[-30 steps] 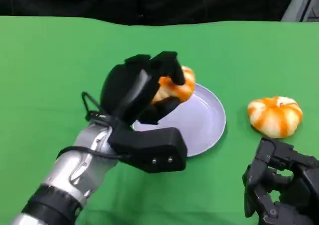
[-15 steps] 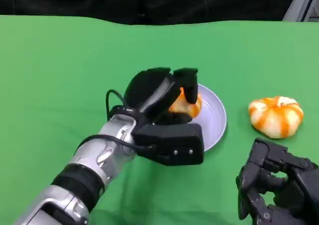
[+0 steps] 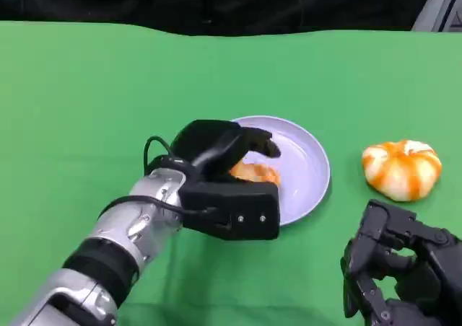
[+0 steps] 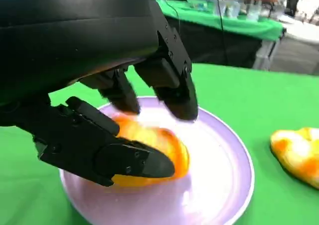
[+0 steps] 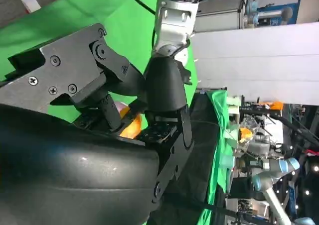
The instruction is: Grasp the bread from the table and place it into the plate.
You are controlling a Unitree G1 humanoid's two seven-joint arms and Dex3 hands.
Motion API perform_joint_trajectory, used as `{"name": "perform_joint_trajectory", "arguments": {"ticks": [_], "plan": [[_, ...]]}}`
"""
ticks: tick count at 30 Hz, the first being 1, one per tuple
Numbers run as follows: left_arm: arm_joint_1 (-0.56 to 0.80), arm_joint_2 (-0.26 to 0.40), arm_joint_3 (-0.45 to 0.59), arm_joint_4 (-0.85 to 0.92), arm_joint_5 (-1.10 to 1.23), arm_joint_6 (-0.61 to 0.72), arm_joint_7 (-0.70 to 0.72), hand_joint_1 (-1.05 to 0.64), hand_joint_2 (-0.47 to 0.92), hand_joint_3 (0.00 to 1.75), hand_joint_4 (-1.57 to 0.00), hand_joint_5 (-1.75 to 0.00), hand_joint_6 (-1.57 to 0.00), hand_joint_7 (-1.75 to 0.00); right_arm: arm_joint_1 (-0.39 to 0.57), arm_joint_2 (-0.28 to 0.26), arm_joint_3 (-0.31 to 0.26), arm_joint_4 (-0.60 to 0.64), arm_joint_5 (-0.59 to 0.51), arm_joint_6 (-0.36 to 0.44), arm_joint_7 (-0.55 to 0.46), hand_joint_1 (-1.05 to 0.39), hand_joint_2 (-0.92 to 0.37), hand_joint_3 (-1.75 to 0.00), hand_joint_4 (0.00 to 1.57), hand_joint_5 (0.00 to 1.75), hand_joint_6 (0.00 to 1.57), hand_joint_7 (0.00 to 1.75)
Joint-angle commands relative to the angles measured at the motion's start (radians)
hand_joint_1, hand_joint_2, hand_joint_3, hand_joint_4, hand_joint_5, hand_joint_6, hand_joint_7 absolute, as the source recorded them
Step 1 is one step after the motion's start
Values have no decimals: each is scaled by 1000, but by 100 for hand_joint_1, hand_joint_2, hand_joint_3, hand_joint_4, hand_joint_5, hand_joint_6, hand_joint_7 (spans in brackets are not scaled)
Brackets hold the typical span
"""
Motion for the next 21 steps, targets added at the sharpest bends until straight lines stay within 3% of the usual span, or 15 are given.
{"name": "perform_joint_trajectory", "arguments": {"ticks": [1, 5, 9, 15, 18, 19, 20, 21], "plan": [[24, 47, -14, -55, 8, 16, -55, -91, 92, 58, -3, 0, -31, 0, 1, -6, 0, -8, 13, -1, 1, -12, -60, -113, 81, 175, 72, 158], [39, 69, -25, -108, 21, 40, -95, -96, 92, 64, 0, 0, -24, 0, 0, -5, 2, -9, 14, -1, 0, -11, -60, -113, 81, 175, 71, 158], [86, 109, -25, -252, 24, 90, -183, -104, 92, 77, 0, 0, -7, 0, 0, -6, 5, -14, 6, 5, -5, -12, -61, -113, 81, 175, 71, 158], [181, 155, 37, -459, -55, 125, -280, -104, 92, 79, 0, 0, -6, -1, -4, 1, 9, -9, 13, 4, -9, -12, -61, -113, 80, 175, 70, 159], [270, 159, 123, -612, -182, 156, -341, -72, 92, 54, 0, 0, -15, -3, -7, 0, 12, -4, 1, -6, -11, -11, -60, -114, 81, 175, 71, 159], [294, 148, 149, -643, -221, 162, -342, -45, 92, 41, -6, -2, -26, -5, -8, -1, 13, -3, -3, -9, -12, -12, -59, -114, 81, 175, 71, 160], [342, 114, 200, -688, -318, 160, -338, -38, 92, 38, -7, -3, -29, -6, -8, -2, 13, -2, -5, -10, -12, -12, -59, -115, 81, 175, 71, 160], [384, 87, 246, -731, -402, 156, -333, -10, 92, 42, -22, -8, -42, -8, -11, -3, 14, -1, -11, -10, -15, -12, -59, -115, 81, 175, 71, 160]]}}
